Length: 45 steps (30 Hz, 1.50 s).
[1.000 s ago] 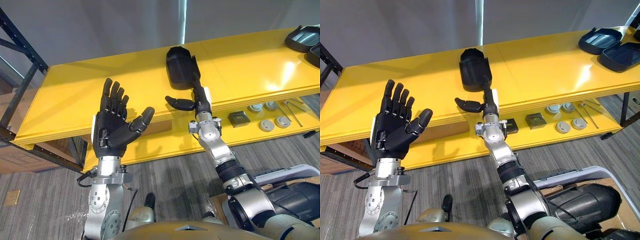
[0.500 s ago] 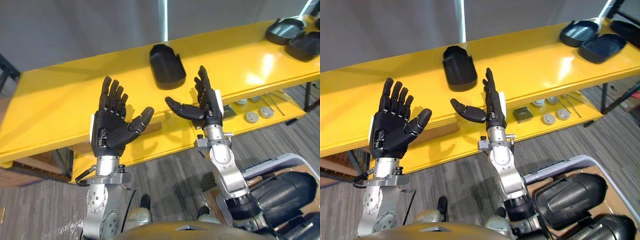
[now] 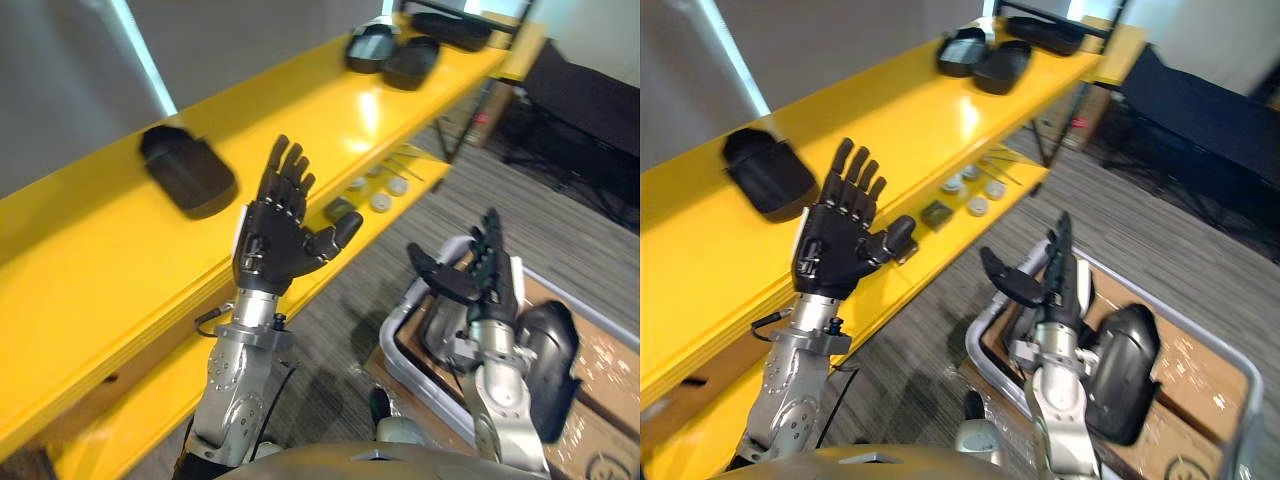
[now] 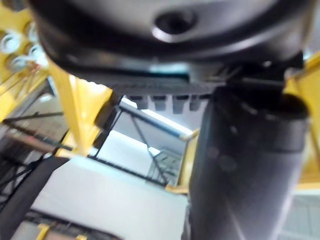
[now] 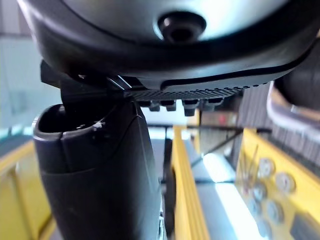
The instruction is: Walk over and take three plastic housings, then place them on the shelf
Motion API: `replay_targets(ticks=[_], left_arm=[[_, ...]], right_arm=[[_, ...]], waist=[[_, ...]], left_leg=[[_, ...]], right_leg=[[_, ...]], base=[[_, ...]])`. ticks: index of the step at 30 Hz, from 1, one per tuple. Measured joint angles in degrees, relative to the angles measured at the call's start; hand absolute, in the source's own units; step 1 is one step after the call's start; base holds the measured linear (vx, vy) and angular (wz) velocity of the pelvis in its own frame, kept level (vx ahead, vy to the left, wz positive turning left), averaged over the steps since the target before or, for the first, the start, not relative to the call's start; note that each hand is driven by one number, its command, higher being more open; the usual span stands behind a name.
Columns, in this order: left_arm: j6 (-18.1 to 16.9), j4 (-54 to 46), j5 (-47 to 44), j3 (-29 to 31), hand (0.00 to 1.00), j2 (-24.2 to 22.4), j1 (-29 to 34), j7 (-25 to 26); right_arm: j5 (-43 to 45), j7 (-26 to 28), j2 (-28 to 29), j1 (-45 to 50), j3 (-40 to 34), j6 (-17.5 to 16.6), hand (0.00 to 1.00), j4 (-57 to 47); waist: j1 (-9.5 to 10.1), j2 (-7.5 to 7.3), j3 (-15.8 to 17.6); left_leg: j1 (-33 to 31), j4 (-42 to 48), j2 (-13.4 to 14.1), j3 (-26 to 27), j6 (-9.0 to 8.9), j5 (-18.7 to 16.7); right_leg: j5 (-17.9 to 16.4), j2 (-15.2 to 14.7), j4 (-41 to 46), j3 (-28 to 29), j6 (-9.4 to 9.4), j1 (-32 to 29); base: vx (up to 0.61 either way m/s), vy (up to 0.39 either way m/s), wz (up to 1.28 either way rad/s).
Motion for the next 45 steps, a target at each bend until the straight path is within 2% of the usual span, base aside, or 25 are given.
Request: replay_targets(ticks=[4, 6, 8, 10, 12, 14, 18, 21, 24, 25, 27, 28, 29, 30, 32, 35, 36, 37, 38, 39, 41, 42, 43, 44, 45], left_arm=[[0.08, 0.04, 1.42, -1.18, 1.00, -0.15, -2.04, 2.71], [0.08, 0.03, 2.24, -1.20, 1.00, -0.30, -3.36, 3.65], [0.15, -0.32, 2.67, -1.17, 1.00, -0.53, -4.05, 4.84], [0.98, -1.26, 2.98, -0.36, 1.00, -0.85, -3.31, 6.58], [1.43, -3.05, 2.85, 0.64, 1.00, -1.13, -0.35, 6.87], [1.42, -5.20, 2.72, 1.26, 1.00, -1.21, 3.17, 6.55], [0.62, -5.90, 0.85, 2.40, 1.00, -1.20, 5.44, 4.90], [-0.75, -5.90, -0.15, 1.81, 1.00, -1.11, 5.32, 4.48], [-1.38, -5.90, 0.02, 1.68, 1.00, -0.45, 5.29, 4.27], [-1.42, -5.90, 0.18, 1.72, 1.00, -0.14, 5.14, 4.28], [-1.37, -5.82, 0.68, 2.84, 1.00, 0.25, 4.69, 4.27], [-1.29, -5.47, 1.35, 3.81, 1.00, 0.41, 4.36, 4.13], [-1.27, -5.24, 1.45, 4.56, 1.00, 0.45, 4.35, 4.13], [-1.19, -4.84, 1.91, 4.78, 1.00, 0.44, 4.25, 4.28], [-1.19, -4.59, 2.87, 5.00, 1.00, 0.46, 4.52, 4.46], [-1.41, -3.60, 4.15, 4.95, 1.00, 1.30, 4.64, 4.12], [-1.46, -2.52, 3.95, 4.95, 1.00, 1.56, 4.68, 3.79], [-1.45, -1.59, 3.92, 4.80, 1.00, 1.60, 4.78, 3.62], [-1.44, -1.00, 3.92, 4.46, 1.00, 1.79, 5.16, 3.65], [-1.32, -0.59, 3.89, 3.86, 1.00, 1.69, 5.25, 3.83], [0.18, 0.02, 3.85, 1.39, 1.00, 0.28, 5.10, 4.94], [1.24, 0.67, 3.82, -0.40, 1.00, -1.01, 5.14, 5.15], [2.04, 1.11, 3.82, -1.84, 1.00, -1.68, 5.27, 5.14], [2.73, 2.25, 3.86, -5.05, 1.00, -2.06, 5.67, 4.59], [2.83, 2.28, 3.90, -5.93, 1.00, -2.06, 5.96, 4.19]], right_arm=[[6.16, 2.01, 0.47, 6.00, -3.37, -4.02, 1.00, -3.13], [7.02, 3.87, 0.61, 5.92, -2.84, -5.16, 1.00, -3.39], [7.15, 5.33, 0.56, 4.42, -1.29, -5.32, 1.00, -3.38], [9.87, 7.94, -0.62, 0.40, 2.26, -4.65, 1.00, -3.18], [10.45, 8.56, -2.70, -3.67, 5.57, -3.31, 1.00, -1.85], [10.45, 8.88, -3.27, -6.21, 8.29, -2.06, 1.00, 0.01], [10.66, 7.82, -2.91, -6.33, 10.48, -1.38, 1.00, 4.27], [10.74, 6.40, -2.18, -3.31, 10.00, -1.50, 1.00, 6.54], [11.97, 7.64, -2.13, -0.32, 8.95, -3.02, 1.00, 6.55], [13.15, 8.32, -2.11, -0.24, 8.74, -3.32, 1.00, 6.55], [13.68, 10.19, -2.16, -2.12, 8.98, -3.66, 1.00, 7.01], [13.73, 10.48, -2.17, -3.70, 9.98, -3.76, 1.00, 7.40], [13.80, 10.88, -2.53, -6.75, 11.99, -4.08, 1.00, 9.01], [13.49, 10.64, -2.77, -9.92, 14.35, -4.51, 1.00, 11.22], [12.80, 9.85, -2.45, -13.50, 17.84, -4.53, 1.00, 14.46], [11.03, 7.88, -0.11, -15.98, 24.18, -4.45, 1.00, 17.30], [9.49, 7.06, 0.87, -15.55, 25.28, -4.29, 1.00, 17.33], [8.03, 6.44, 1.06, -15.19, 25.57, -3.61, 1.00, 17.37], [7.91, 6.22, 1.05, -14.65, 25.55, -2.65, 1.00, 17.67], [7.75, 6.02, 0.44, -14.06, 24.93, -1.71, 1.00, 17.76], [7.57, 6.21, -1.99, -12.91, 22.17, -0.77, 1.00, 17.79], [8.04, 6.25, -3.35, -12.06, 19.82, -0.71, 1.00, 17.83], [8.02, 6.23, -4.07, -10.88, 18.03, -0.71, 1.00, 17.83], [7.99, 5.94, -5.22, -7.38, 14.38, -0.73, 1.00, 17.80], [8.00, 5.70, -5.68, -6.32, 13.46, -0.84, 1.00, 17.76]], waist=[[-3.43, 0.37, 0.05], [-3.50, 0.64, -0.03], [-2.65, 1.30, -0.19], [1.17, 3.30, 0.62], [3.26, 4.47, 1.05], [4.37, 5.05, 0.72], [6.64, 3.97, 1.13], [6.27, 3.70, 2.83], [5.24, 2.97, 4.78], [5.17, 2.62, 5.23], [5.53, 3.03, 5.73], [5.81, 3.23, 5.92], [6.28, 3.19, 5.76], [6.77, 4.23, 6.31], [7.75, 5.29, 6.68], [9.16, 4.35, 6.17], [9.09, 3.58, 5.78], [8.63, 2.88, 5.39], [8.26, 1.19, 4.43], [8.23, 0.48, 3.78], [7.54, 2.30, 3.06], [6.30, 3.77, 3.22], [5.50, 4.27, 3.19], [4.37, 4.18, 3.19], [4.21, 4.15, 3.15]], left_leg=[[-0.09, 3.35, 1.71, 3.07, -0.49, -2.46], [-0.92, 4.47, 1.93, 2.90, -0.37, -3.07], [-3.67, 7.41, 1.72, -2.05, 1.64, -4.80], [-7.16, 12.09, 0.83, -17.89, 3.64, -9.67], [-7.99, 14.98, -1.16, -25.22, 3.24, -13.64], [-8.70, 17.47, -2.25, -25.58, 3.67, -15.04], [-11.81, 21.86, -3.52, -25.59, 4.56, -16.55], [-11.02, 23.27, -4.88, -26.99, 5.48, -17.44], [-9.08, 25.30, -6.21, -25.25, 7.15, -19.05], [-8.80, 25.93, -6.48, -24.51, 7.49, -19.18], [-9.59, 25.62, -4.97, -20.73, 9.35, -17.93], [-10.04, 24.52, -4.80, -19.26, 9.60, -16.59], [-10.31, 22.67, -4.27, -18.03, 9.62, -14.53], [-10.41, 21.27, -2.85, -17.73, 9.27, -12.73], [-10.65, 20.27, -0.32, -17.69, 7.99, -11.21], [-11.95, 18.89, 3.17, -18.00, 4.46, -8.77], [-12.25, 18.94, 4.38, -17.91, 2.92, -8.02], [-12.30, 19.05, 5.40, -17.85, 1.64, -7.58], [-12.42, 19.08, 5.93, -17.88, -0.11, -6.75], [-12.82, 19.03, 6.62, -17.97, -1.28, -6.13], [-14.90, 18.03, 9.94, -19.95, -3.08, -4.22], [-15.63, 17.61, 11.19, -21.40, -2.29, -2.59], [-16.10, 17.45, 11.72, -21.80, -1.30, -1.12], [-15.93, 16.75, 11.71, -21.53, 1.81, 2.94], [-15.92, 16.70, 11.46, -21.59, 1.58, 3.61]], right_leg=[[0.34, 1.54, -0.42, 2.92, -0.04, -0.67], [0.73, 1.61, -1.11, 3.06, -0.11, -0.85], [1.09, 1.58, -1.09, 3.56, -0.19, -2.20], [1.65, 2.69, -1.11, 6.59, -0.03, -3.69], [2.02, 3.27, -1.10, 9.25, 0.03, -4.16], [2.65, 2.75, -0.91, 10.48, 0.92, -4.58], [3.00, 1.57, 0.25, 10.72, 1.43, -6.55], [3.04, 1.68, 3.19, 11.71, 1.40, -7.48], [3.32, 1.62, 5.66, 13.23, 1.79, -7.32], [3.99, 1.51, 5.91, 12.82, 1.72, -7.40], [11.72, 1.58, 1.66, 10.49, -0.62, -7.68], [7.10, 1.37, 8.05, 5.81, -2.64, -9.98], [-0.59, 0.60, 18.59, 1.90, -5.54, -12.89], [-4.98, -0.67, 26.57, -0.50, -6.20, -13.46], [-7.21, -2.97, 33.29, -2.33, -7.30, -12.60], [-7.22, -8.74, 37.49, -3.17, -7.35, -10.27], [-7.08, -10.19, 36.37, -3.34, -7.09, -8.79], [-6.18, -10.81, 34.06, -4.44, -5.39, -6.92], [-5.83, -11.61, 28.98, -7.29, -0.40, -4.56], [-9.92, -11.16, 26.23, -9.28, 4.62, -2.96], [-15.66, -7.52, 21.46, -12.00, 4.02, -2.33], [-15.97, -5.89, 20.78, -12.79, 3.32, -2.29], [-15.85, -5.16, 20.71, -13.12, 2.73, -2.28], [-15.67, -4.62, 19.82, -13.62, 1.53, -1.42], [-15.39, -4.44, 19.05, -13.56, 0.94, -1.20]], base=[[0.02, -0.025, -0.41], [-0.04, -0.021, -0.05], [-0.07, -0.015, -0.13], [-0.09, 0.032, -0.59], [-0.08, 0.158, -0.69], [-0.07, 0.211, -0.42], [-0.04, 0.128, -0.01], [-0.02, 0.069, -0.31], [-0.12, 0.112, -0.60], [-0.14, 0.077, -0.61], [-0.24, 0.033, -0.83], [-0.30, 0.013, -0.78], [-0.24, 0.002, -0.52], [-0.17, -0.006, -0.37], [-0.15, -0.086, -0.26], [-0.11, -0.270, -0.22], [-0.05, -0.393, -0.15], [-0.03, -0.526, -0.18], [0.00, -0.478, -0.22], [0.01, -0.591, -0.44], [0.00, -0.514, -0.39], [-0.01, -0.254, -0.01], [-0.02, -0.335, 0.12], [-0.03, -0.227, 0.06], [-0.05, -0.282, -0.25]])
